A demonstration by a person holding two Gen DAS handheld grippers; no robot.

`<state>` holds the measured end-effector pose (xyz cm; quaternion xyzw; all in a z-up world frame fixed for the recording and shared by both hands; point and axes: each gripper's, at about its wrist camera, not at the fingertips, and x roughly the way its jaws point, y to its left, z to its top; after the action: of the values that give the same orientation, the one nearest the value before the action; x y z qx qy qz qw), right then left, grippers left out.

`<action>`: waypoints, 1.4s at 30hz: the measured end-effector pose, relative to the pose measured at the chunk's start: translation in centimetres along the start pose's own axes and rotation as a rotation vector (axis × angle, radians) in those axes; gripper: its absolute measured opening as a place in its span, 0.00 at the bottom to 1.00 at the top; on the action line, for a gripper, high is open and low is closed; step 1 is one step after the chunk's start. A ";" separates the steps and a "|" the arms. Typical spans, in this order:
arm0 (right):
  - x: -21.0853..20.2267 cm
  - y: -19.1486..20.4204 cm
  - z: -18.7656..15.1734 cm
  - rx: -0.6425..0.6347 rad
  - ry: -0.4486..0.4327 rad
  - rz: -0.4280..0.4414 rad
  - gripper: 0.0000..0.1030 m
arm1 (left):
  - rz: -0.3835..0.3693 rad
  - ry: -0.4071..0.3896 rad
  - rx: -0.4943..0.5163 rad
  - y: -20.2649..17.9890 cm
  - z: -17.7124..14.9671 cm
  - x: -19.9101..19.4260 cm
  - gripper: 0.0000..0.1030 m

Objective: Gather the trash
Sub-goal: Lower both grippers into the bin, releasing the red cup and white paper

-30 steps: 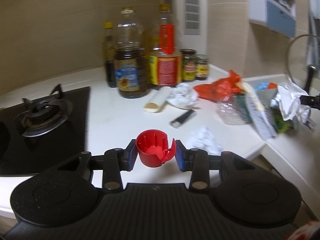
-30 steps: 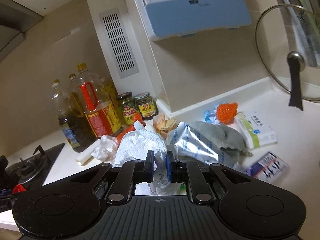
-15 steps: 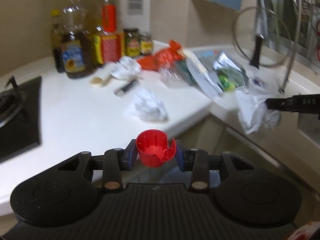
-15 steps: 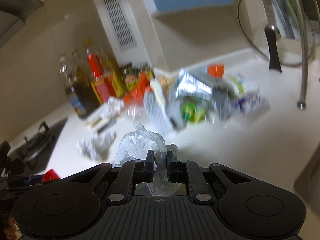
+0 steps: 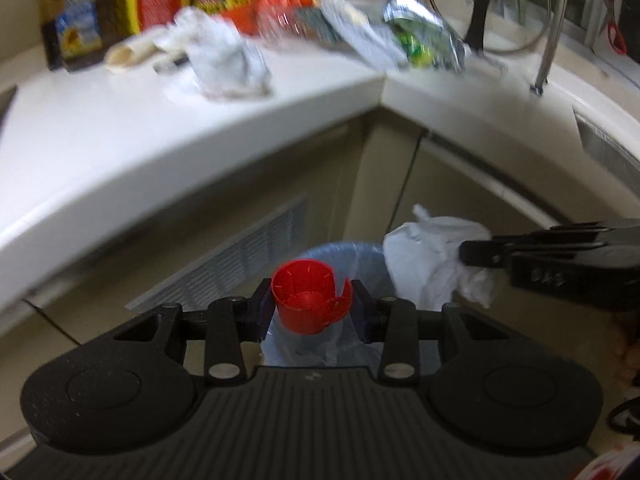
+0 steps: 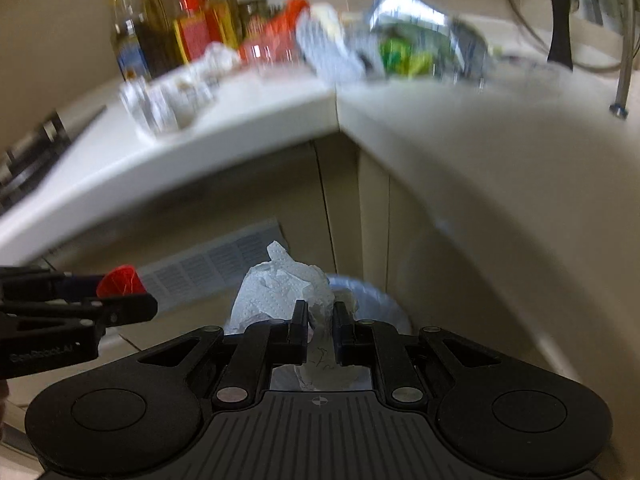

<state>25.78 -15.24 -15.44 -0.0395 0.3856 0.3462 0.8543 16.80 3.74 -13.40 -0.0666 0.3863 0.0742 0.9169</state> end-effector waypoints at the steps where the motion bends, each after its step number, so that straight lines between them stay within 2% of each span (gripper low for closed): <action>1: 0.8 -0.2 -0.6 0.005 0.013 -0.008 0.12 | -0.003 0.011 0.007 -0.1 -0.3 0.8 0.35; 13: 6.7 -2.8 -4.2 0.039 0.081 -0.079 0.12 | -0.061 0.105 0.052 -0.7 -3.1 8.8 0.36; 21: 7.8 -4.1 -4.8 0.060 0.104 -0.107 0.12 | -0.070 0.162 0.065 -1.4 -3.8 12.7 0.36; 27: 8.2 -4.1 -4.6 0.064 0.111 -0.110 0.12 | -0.069 0.175 0.072 -1.4 -4.0 14.2 0.37; 33: 8.5 -4.0 -4.3 0.067 0.112 -0.108 0.12 | -0.070 0.179 0.081 -1.7 -3.8 14.8 0.54; 42: 8.9 -4.2 -4.2 0.070 0.127 -0.097 0.12 | -0.061 0.197 0.090 -1.7 -4.1 14.7 0.51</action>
<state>29.89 -14.81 -25.31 -0.0499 0.4485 0.2875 0.8448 24.39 2.61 -26.64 -0.0442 0.4752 0.0221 0.8785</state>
